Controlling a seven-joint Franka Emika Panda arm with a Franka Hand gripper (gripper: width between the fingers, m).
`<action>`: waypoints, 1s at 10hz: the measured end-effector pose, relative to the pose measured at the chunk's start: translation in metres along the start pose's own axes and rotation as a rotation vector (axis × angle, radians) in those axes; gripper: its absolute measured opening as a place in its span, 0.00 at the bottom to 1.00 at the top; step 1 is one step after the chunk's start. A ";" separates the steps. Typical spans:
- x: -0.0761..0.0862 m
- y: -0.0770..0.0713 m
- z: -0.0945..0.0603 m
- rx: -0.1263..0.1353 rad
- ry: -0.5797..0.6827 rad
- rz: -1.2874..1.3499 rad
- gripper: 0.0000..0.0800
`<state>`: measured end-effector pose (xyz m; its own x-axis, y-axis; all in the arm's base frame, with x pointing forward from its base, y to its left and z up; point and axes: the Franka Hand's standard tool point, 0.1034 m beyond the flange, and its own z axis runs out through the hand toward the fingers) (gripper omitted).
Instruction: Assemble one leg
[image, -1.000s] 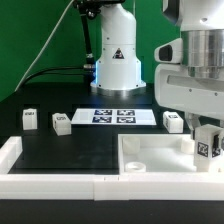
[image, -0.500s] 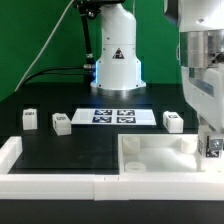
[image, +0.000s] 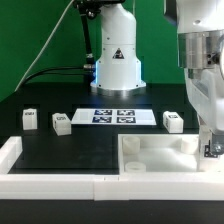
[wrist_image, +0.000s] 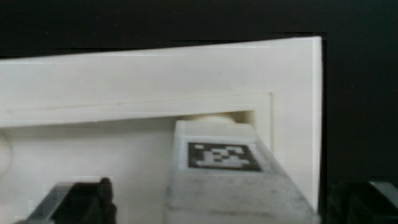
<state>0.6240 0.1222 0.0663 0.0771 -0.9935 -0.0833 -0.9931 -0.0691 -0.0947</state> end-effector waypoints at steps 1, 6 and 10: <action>0.000 0.000 0.000 -0.001 0.000 -0.157 0.79; -0.001 -0.001 -0.001 -0.007 -0.005 -0.724 0.81; 0.008 -0.003 -0.003 -0.016 0.004 -1.171 0.81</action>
Offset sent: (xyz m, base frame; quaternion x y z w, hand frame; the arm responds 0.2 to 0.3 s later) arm -0.0001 0.0102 0.0033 -0.0220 -0.0236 -0.3156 0.9484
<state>0.6277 0.1138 0.0684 0.9451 -0.3229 0.0496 -0.3170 -0.9433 -0.0986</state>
